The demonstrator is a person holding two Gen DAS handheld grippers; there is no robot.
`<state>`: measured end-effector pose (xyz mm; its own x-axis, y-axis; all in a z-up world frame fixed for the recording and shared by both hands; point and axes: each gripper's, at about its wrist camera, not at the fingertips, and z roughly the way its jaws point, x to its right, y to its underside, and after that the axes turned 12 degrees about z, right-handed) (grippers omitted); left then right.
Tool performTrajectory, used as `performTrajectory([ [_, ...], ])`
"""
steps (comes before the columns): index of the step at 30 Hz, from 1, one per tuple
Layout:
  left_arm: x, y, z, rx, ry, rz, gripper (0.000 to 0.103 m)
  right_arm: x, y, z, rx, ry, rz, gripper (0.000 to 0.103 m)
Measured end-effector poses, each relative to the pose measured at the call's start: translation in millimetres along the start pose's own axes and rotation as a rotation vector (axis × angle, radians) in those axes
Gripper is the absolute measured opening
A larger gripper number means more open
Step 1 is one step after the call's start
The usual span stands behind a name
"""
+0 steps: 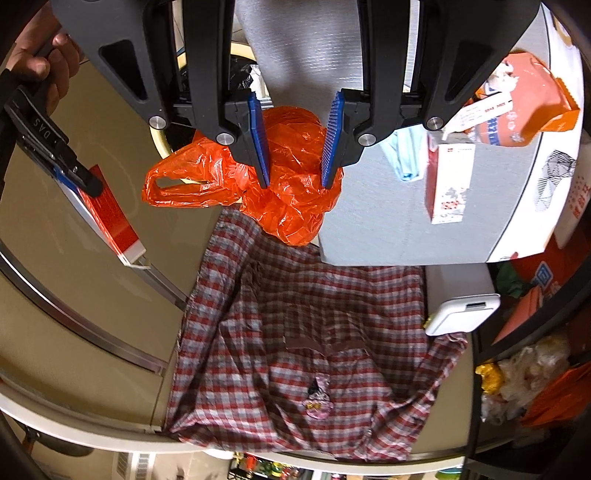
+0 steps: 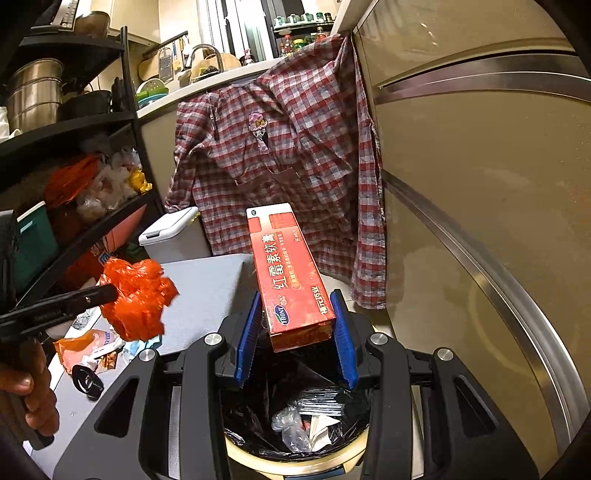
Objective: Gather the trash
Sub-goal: 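Carry the orange bag and red box over the bin and open both grippers, then move both open tools back over the snack packet and blue mask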
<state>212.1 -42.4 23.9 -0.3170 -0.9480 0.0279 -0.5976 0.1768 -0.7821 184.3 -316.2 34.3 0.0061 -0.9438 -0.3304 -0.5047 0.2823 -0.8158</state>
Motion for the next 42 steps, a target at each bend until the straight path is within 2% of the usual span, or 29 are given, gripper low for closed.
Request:
performTrajectory([
  [15, 32, 2, 14, -0.027, 0.048, 0.058, 0.028, 0, 0, 3, -0.003, 0.005, -0.004, 0.039],
  [17, 35, 1, 15, -0.032, 0.068, 0.063, 0.032, 3, 0, 5, -0.007, 0.006, 0.006, 0.04],
  [19, 37, 1, 15, -0.032, 0.078, 0.069, 0.042, 4, 0, 6, -0.016, 0.003, 0.016, 0.046],
  [20, 37, 1, 14, -0.028, 0.074, 0.073, 0.044, 5, 1, 7, -0.02, 0.003, 0.021, 0.05],
  [35, 26, 3, 7, -0.019, 0.065, 0.054, 0.043, -1, 7, 11, -0.029, 0.004, 0.007, 0.052],
  [42, 4, 6, -11, 0.004, 0.046, 0.033, 0.037, -10, 13, 11, -0.019, -0.005, -0.017, 0.05],
])
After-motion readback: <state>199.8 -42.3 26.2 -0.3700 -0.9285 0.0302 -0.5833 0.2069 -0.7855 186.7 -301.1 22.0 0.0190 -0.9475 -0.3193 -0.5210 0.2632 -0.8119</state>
